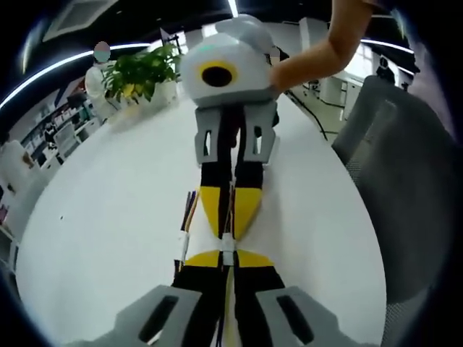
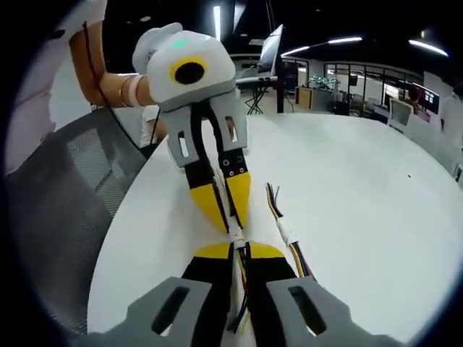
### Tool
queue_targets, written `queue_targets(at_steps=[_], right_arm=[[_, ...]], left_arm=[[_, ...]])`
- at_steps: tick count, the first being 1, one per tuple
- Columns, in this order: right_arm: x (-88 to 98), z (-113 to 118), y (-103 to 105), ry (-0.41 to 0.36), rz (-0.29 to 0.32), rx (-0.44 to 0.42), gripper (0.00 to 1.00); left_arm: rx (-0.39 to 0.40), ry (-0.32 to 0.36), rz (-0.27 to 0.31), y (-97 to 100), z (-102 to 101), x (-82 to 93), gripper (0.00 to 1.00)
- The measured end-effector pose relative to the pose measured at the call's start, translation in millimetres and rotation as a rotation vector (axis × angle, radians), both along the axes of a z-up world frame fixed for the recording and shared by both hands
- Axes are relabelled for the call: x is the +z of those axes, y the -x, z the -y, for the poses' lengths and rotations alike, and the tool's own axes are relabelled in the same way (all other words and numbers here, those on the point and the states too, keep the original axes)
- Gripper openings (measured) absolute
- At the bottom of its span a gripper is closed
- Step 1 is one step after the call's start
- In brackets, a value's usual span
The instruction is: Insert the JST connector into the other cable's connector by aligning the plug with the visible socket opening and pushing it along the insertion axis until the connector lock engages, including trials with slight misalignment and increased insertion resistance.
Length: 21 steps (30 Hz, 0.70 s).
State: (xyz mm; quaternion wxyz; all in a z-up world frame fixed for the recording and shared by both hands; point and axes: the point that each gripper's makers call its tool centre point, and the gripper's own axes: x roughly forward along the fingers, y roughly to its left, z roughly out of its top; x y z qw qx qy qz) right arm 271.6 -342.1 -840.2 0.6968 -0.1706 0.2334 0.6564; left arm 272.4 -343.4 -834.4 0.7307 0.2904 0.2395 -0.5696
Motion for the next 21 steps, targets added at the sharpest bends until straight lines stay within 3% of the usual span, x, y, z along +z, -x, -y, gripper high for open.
queue_targets(at_steps=[21], right_arm=[[-10.7, 3.0, 1.1, 0.032, 0.01, 0.01, 0.03]], left_arm=[[-0.01, -0.004, -0.035, 0.4, 3.8, -15.1, 0.0]])
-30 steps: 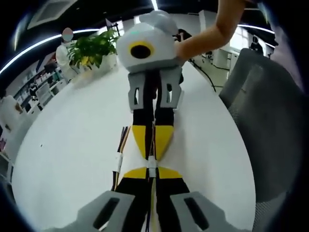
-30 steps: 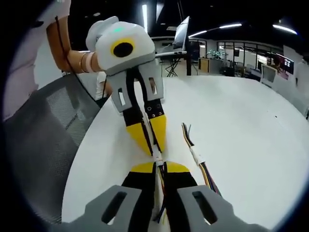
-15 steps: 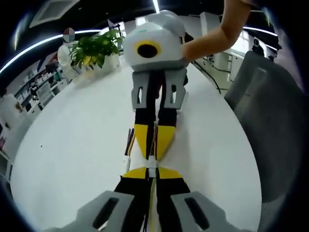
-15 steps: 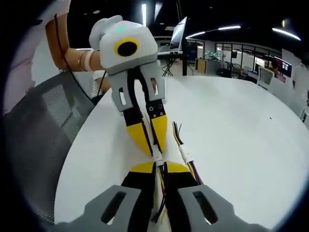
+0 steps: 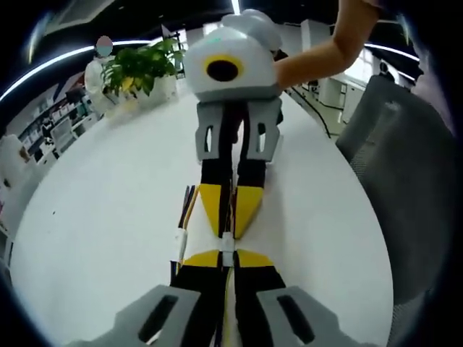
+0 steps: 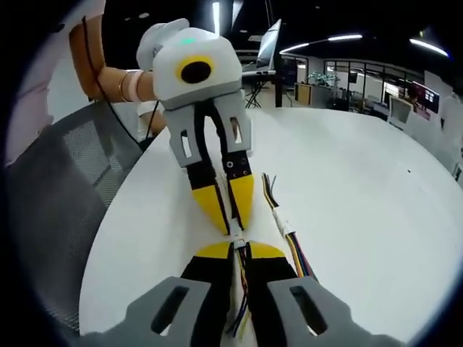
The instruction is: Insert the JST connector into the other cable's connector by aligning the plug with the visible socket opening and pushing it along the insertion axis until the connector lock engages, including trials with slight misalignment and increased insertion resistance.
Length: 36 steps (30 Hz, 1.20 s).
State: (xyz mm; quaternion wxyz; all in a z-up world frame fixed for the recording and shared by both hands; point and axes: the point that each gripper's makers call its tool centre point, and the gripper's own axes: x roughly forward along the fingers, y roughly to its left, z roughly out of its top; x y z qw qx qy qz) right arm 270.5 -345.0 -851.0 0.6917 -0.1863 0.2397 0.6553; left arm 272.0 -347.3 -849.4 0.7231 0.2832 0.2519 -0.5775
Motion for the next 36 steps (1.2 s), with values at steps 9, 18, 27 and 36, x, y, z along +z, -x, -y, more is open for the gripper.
queue_targets(at_steps=[9, 18, 27, 36], right_arm=[[-1.3, -0.4, -0.3, -0.002, 0.01, -0.007, 0.04], [-1.9, 0.2, -2.5, 0.017, 0.045, -0.01, 0.05], [-0.4, 5.3, -1.2, 0.041, 0.053, -0.041, 0.11], [16.0, 11.2, 2.7, 0.012, 0.058, -0.111, 0.16]], left_arm=[[0.017, 0.004, -0.013, -1.0, -0.5, -0.2, 0.0], [0.002, -0.003, 0.014, 0.8, 3.1, 4.2, 0.05], [0.031, 0.0, -0.006, 5.1, -0.5, 7.7, 0.13], [0.088, 0.093, -0.058, 13.9, -4.2, 25.0, 0.21]])
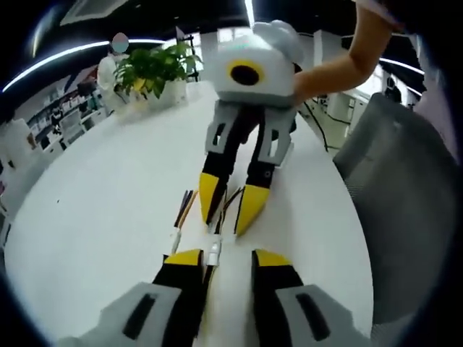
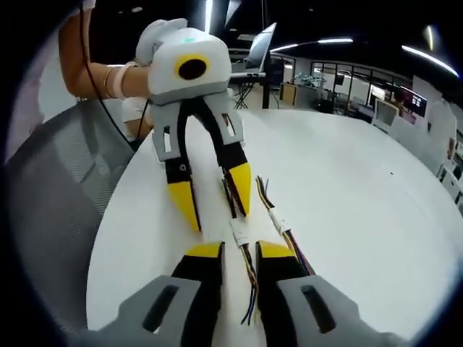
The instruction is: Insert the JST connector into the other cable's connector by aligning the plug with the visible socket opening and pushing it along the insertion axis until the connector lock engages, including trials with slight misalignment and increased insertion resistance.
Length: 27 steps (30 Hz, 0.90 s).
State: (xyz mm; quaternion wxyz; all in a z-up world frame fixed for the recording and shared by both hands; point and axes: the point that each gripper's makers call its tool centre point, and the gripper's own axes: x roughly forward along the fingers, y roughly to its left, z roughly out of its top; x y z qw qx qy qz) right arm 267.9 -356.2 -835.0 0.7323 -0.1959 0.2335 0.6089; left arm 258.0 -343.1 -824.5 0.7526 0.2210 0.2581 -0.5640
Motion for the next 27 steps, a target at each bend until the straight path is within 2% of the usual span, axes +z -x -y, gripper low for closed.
queue_targets(at_steps=[5, 8, 10, 13, 16, 18, 22, 27], right_arm=[[11.6, 3.8, 6.1, -0.01, 0.007, -0.019, 0.2], [19.7, 5.7, 9.4, -0.022, 0.008, -0.035, 0.23], [25.8, 6.1, 13.2, -0.023, 0.015, -0.048, 0.26], [29.7, 8.9, 12.1, -0.025, 0.02, -0.067, 0.29], [36.8, 11.2, 15.9, -0.032, 0.017, -0.089, 0.3], [45.1, 12.5, 15.4, -0.062, 0.02, -0.123, 0.3], [60.1, 17.2, 18.1, -0.105, 0.006, -0.18, 0.39], [72.3, 26.0, 27.7, -0.115, 0.015, -0.218, 0.43]], left_arm=[[0.035, 0.037, 0.007, 5.5, -4.5, 14.0, 0.29], [0.064, 0.028, 0.028, 7.6, -9.5, 20.0, 0.37], [0.072, 0.016, 0.071, 7.5, -14.1, 25.6, 0.4], [0.087, 0.019, 0.061, 13.5, -17.0, 31.3, 0.45], [0.106, 0.029, 0.061, 17.6, -20.1, 37.1, 0.48], [0.13, 0.06, 0.051, 20.5, -20.8, 42.9, 0.49], [0.159, 0.079, 0.06, 27.6, -24.2, 53.5, 0.5], [0.219, 0.085, 0.076, 33.0, -33.2, 66.1, 0.52]])
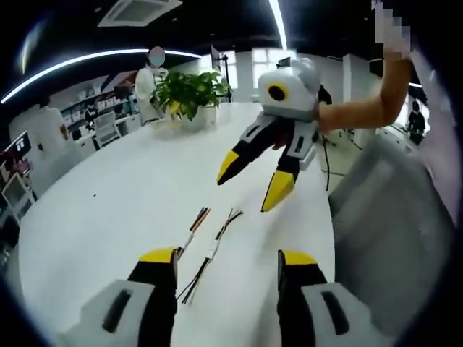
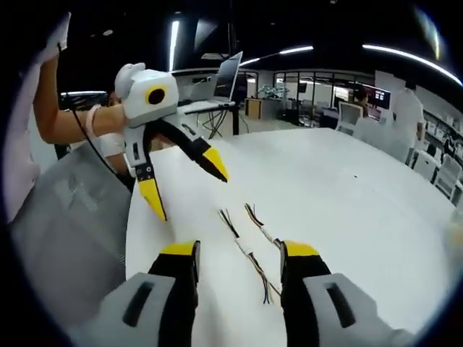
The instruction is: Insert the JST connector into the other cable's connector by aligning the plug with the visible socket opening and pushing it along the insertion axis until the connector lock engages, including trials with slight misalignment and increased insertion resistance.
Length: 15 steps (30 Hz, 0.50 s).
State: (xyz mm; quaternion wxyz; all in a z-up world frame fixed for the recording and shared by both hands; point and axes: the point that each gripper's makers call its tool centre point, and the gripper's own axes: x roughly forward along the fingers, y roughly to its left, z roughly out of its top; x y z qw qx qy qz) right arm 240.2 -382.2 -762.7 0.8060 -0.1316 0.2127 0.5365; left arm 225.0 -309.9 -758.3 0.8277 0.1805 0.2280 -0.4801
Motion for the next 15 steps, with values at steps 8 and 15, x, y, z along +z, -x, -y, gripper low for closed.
queue_targets(at_steps=[8, 15], right_arm=[[9.9, 16.6, 17.5, 0.0, -0.003, -0.063, 0.44], [18.9, 31.2, 24.8, -0.015, -0.02, -0.143, 0.57]], left_arm=[[0.105, 0.059, -0.01, 13.5, -10.5, 17.4, 0.6], [0.209, 0.112, -0.033, 22.4, -20.1, 22.1, 0.78]])
